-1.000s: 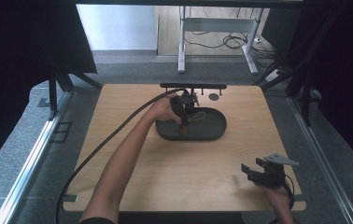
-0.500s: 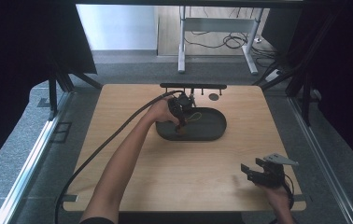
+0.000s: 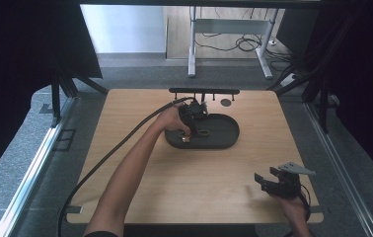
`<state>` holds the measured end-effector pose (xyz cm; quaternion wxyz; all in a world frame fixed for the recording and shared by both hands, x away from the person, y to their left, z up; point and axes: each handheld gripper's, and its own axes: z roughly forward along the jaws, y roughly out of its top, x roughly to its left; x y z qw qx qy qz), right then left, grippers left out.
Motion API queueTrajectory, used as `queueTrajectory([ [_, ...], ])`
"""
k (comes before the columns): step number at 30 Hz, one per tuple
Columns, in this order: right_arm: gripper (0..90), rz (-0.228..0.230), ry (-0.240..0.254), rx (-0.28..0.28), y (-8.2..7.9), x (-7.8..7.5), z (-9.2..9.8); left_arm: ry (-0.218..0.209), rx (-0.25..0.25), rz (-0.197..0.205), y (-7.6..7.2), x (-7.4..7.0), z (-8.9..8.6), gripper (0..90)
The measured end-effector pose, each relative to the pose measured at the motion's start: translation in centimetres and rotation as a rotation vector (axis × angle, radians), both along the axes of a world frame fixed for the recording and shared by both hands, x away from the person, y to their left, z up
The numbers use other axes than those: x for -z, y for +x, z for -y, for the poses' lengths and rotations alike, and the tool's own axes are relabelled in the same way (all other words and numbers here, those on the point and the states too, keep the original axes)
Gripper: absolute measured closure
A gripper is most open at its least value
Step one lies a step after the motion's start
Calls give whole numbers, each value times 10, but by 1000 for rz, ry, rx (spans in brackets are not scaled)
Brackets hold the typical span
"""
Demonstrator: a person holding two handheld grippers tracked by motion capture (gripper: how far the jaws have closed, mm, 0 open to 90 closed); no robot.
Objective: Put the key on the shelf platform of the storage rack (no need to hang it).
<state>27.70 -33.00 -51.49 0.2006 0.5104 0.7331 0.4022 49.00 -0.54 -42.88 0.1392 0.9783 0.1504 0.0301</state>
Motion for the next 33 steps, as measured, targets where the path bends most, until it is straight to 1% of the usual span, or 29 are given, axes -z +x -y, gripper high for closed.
queueTrajectory([
  [2,272,-2,0,-3,0,1,0,-22,-3,0,-3,-4,-3,617],
  [6,272,-7,0,-5,1,2,0,-39,-4,15,-8,-12,-11,600],
  [9,273,-5,2,-6,2,2,0,-59,-9,22,-12,-19,-16,594],
  [12,273,-3,0,-11,3,2,-1,-61,-2,36,-16,-26,-19,587],
  [16,273,-7,-4,-11,2,2,-1,-93,6,56,-26,-37,-21,572],
  [18,273,-8,-1,-6,1,1,-1,-100,15,69,-33,-42,-22,556],
  [20,273,-5,-4,-6,1,1,-1,-122,21,72,-40,-45,-24,546],
  [23,273,-1,-10,-11,0,0,-3,-133,17,77,-52,-47,-30,519],
  [25,273,-1,-12,-13,0,0,-4,-145,18,79,-60,-48,-36,515],
  [26,273,0,-13,-15,0,-1,-4,-143,18,82,-64,-49,-39,514],
  [31,273,1,-15,-13,-1,-1,-6,-168,7,83,-83,-52,-58,497],
  [33,273,2,-18,-16,-1,-1,-6,-182,-6,85,-90,-53,-66,491],
])
